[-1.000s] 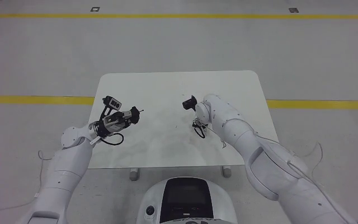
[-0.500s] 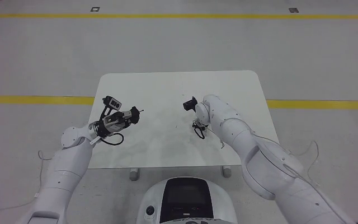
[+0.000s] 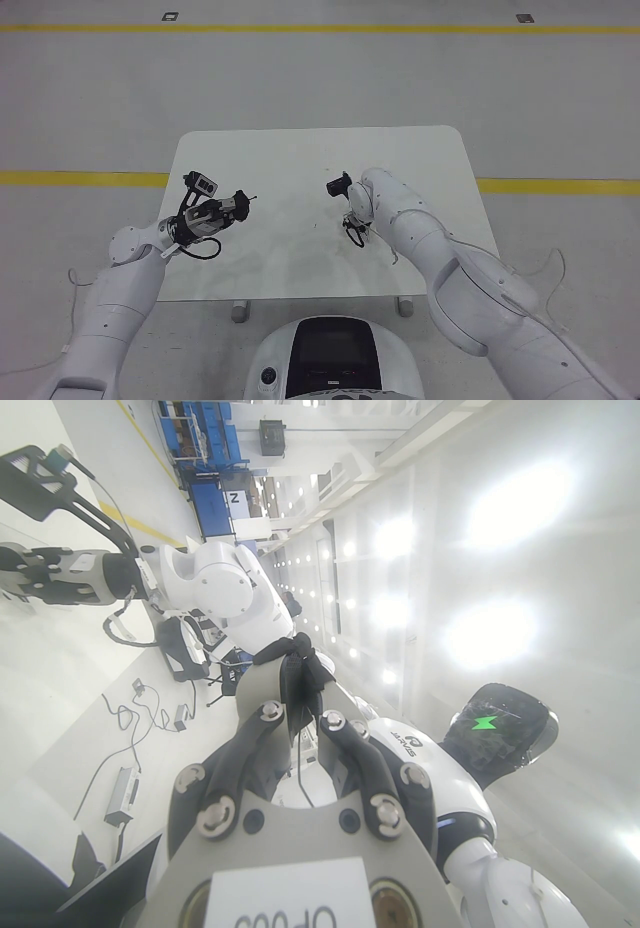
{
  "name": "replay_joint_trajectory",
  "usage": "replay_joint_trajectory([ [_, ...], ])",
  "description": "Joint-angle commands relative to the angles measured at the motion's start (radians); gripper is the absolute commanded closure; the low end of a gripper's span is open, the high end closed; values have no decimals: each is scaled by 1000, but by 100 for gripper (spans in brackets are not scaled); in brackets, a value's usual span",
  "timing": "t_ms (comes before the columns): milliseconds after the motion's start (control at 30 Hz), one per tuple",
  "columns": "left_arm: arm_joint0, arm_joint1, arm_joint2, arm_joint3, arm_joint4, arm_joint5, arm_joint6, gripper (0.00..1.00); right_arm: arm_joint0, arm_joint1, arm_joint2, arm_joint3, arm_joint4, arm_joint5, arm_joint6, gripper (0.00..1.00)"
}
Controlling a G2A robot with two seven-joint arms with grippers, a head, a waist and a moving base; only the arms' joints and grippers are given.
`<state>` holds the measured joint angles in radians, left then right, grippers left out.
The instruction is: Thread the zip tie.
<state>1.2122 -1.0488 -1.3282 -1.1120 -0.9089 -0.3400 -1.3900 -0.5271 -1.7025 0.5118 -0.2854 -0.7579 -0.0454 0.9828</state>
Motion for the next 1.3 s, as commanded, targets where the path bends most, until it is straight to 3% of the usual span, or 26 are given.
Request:
replay_joint_trajectory([
  [0,0,0,0,0,0,0,0,100,3,-2,2,0,-2,-1,-1,87],
  [533,0,0,0,0,0,0,0,100,2,-14,19,30,-8,-7,-11,91],
  [733,0,0,0,0,0,0,0,100,1,-19,23,41,-13,-8,-12,94],
  [800,0,0,0,0,0,0,0,100,2,-20,25,44,-14,-7,-13,100],
  [967,0,0,0,0,0,0,0,100,12,-22,31,51,-15,-9,-10,100],
  [1267,0,0,0,0,0,0,0,100,39,-15,48,52,-15,-47,12,100],
])
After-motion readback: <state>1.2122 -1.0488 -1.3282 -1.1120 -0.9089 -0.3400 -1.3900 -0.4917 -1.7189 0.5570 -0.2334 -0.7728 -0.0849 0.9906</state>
